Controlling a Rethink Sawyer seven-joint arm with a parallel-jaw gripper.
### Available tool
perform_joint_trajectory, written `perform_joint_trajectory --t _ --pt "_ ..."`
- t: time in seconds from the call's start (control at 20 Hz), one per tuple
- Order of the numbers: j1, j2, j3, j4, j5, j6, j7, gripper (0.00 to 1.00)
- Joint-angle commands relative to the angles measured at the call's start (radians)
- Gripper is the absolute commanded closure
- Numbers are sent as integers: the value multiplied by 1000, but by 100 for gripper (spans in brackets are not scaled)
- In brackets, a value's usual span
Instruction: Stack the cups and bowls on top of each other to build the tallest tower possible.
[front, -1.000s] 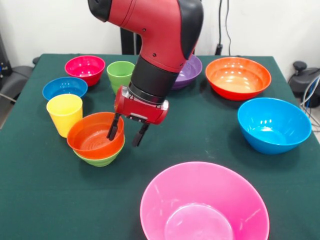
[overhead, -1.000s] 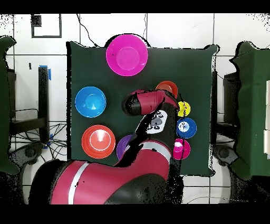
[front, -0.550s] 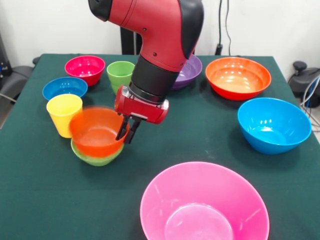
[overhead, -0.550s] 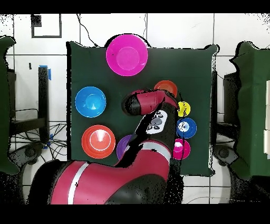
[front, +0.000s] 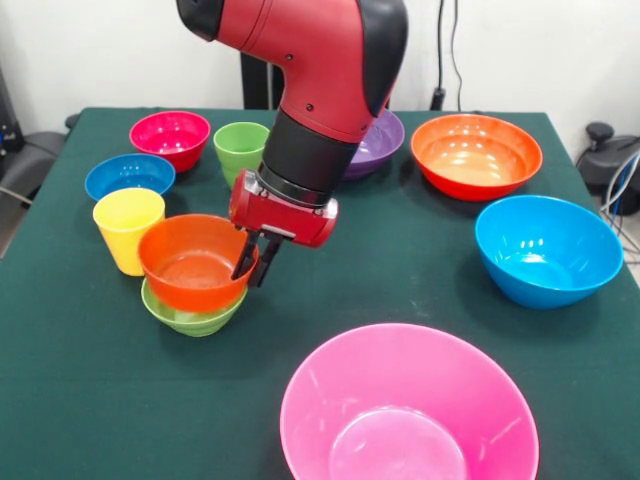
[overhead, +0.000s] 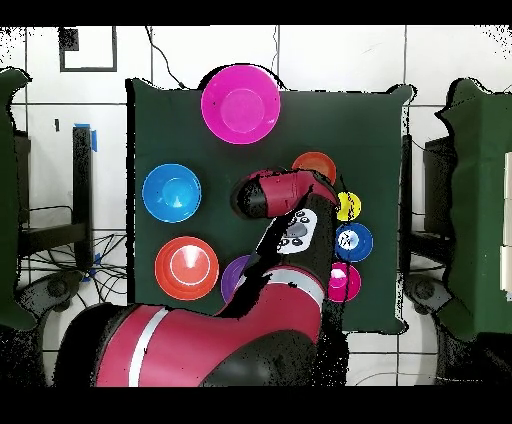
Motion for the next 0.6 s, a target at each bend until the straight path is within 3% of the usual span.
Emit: perform_joint_trajectory --t 0.05,0.15,0.2,0.6 --pt "17 19 105 14 -60 -23 14 100" --pt "19 21 101 15 -57 -28 24 100" --pt "20 21 99 16 -56 -31 28 0" --pt "31 21 93 2 -74 -11 -3 0"
